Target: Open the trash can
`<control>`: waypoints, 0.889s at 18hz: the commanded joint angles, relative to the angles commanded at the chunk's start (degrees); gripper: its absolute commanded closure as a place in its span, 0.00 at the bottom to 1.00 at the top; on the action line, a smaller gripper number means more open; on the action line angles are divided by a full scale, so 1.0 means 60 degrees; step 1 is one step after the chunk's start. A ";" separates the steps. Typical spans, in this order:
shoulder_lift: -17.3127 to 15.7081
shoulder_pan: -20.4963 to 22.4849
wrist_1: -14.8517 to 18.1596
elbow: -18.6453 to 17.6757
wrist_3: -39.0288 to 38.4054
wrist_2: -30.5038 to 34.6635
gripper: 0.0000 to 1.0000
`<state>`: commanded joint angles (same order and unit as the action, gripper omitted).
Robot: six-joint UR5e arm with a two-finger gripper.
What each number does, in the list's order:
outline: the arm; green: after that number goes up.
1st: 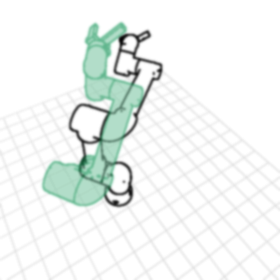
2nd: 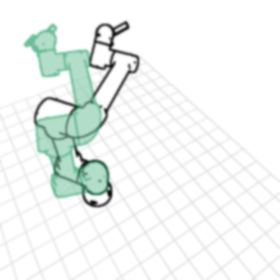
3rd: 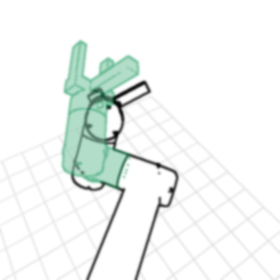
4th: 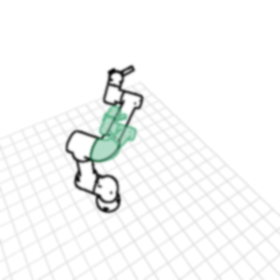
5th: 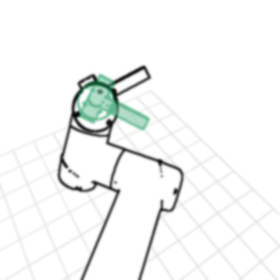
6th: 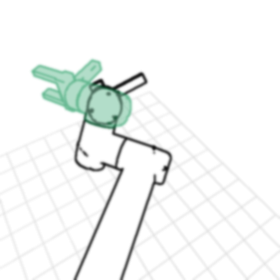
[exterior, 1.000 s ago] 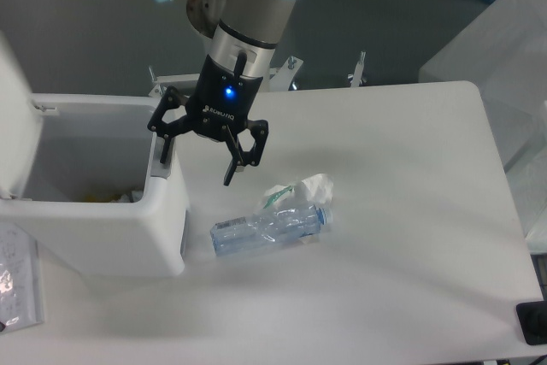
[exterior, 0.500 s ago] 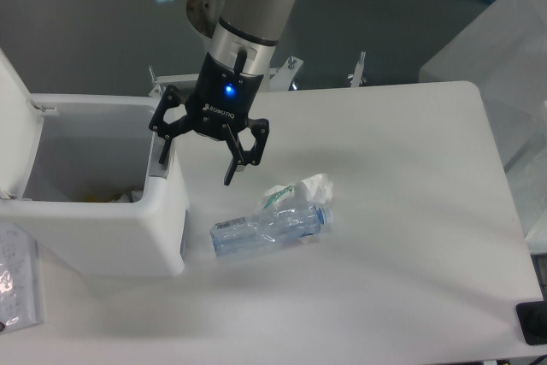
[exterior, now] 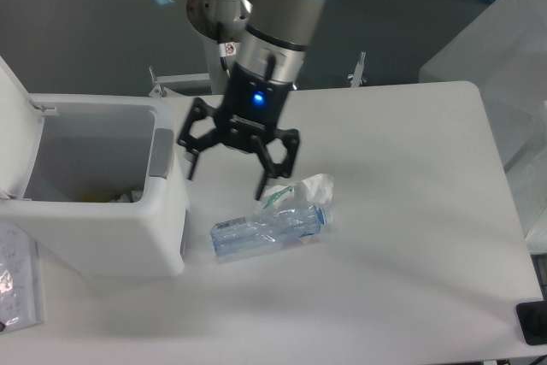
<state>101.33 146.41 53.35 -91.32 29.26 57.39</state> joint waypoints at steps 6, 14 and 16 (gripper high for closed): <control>0.0220 0.1173 -0.0029 -0.0615 0.2562 0.1595 0.00; 0.1142 0.1716 -0.0015 -0.0147 0.4203 0.3442 0.00; 0.1392 0.1716 -0.0029 -0.0146 0.5095 0.4055 0.00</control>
<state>109.68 156.71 53.17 -92.20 59.83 81.72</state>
